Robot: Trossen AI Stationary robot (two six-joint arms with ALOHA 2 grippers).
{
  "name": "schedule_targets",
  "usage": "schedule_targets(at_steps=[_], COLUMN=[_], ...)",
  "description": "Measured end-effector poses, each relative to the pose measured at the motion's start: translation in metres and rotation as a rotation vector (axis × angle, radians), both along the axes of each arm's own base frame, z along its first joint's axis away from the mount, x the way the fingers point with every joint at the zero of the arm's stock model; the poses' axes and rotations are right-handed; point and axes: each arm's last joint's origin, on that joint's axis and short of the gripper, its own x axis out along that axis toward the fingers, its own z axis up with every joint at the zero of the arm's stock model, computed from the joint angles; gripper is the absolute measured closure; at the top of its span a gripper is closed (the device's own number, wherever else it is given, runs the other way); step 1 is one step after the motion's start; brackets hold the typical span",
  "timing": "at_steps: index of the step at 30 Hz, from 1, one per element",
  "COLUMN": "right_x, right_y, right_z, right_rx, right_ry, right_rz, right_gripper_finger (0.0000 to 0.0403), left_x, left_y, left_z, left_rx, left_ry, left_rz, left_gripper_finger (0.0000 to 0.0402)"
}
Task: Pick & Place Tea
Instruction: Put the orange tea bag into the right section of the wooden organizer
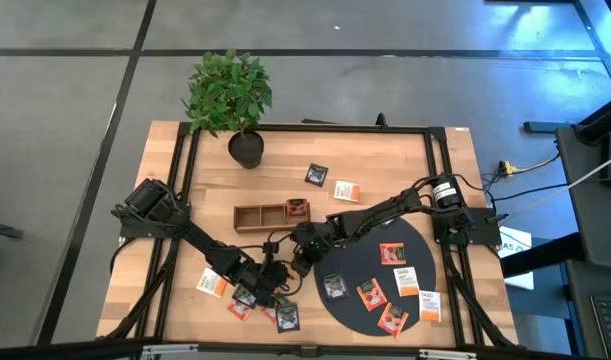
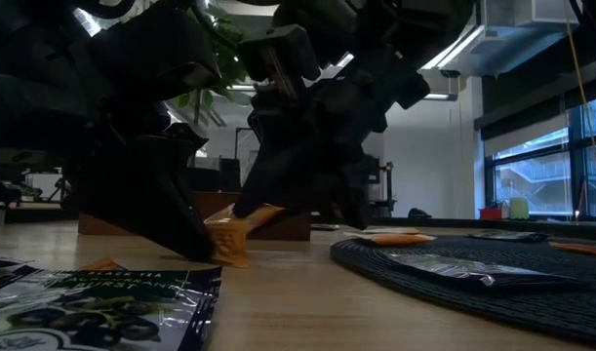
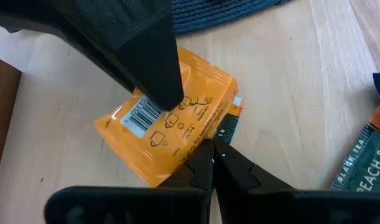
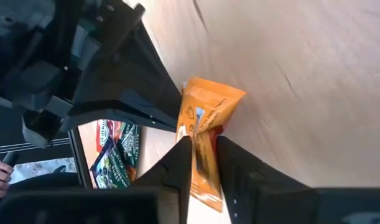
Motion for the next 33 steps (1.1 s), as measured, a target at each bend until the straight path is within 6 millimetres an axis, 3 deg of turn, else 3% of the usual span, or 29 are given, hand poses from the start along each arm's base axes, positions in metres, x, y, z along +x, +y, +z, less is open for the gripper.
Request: schedule_targets(at_steps=[7, 14, 23, 33], right_x=[0.000, 0.001, -0.008, -0.031], right_y=[-0.003, -0.019, -0.047, -0.058], right_z=[0.000, 0.017, 0.084, 0.147], right_rx=[0.026, 0.056, 0.061, 0.192], right_ry=[0.008, -0.036, -0.245, -0.429], right_rz=[0.021, 0.074, 0.128, 0.322], right_gripper_finger=[0.0378, 0.0387, 0.0385, 0.0383], left_x=[-0.004, -0.013, -0.046, -0.069], left_y=[0.003, 0.009, 0.030, 0.048], left_z=[0.012, 0.051, 0.142, 0.203], left_rx=[0.010, -0.013, -0.060, 0.070], left_ry=[0.000, -0.051, -0.270, -0.572], left_rz=[-0.004, 0.000, -0.063, -0.086], left_gripper_finger=[0.0393, 0.0394, 0.0393, 0.0359])
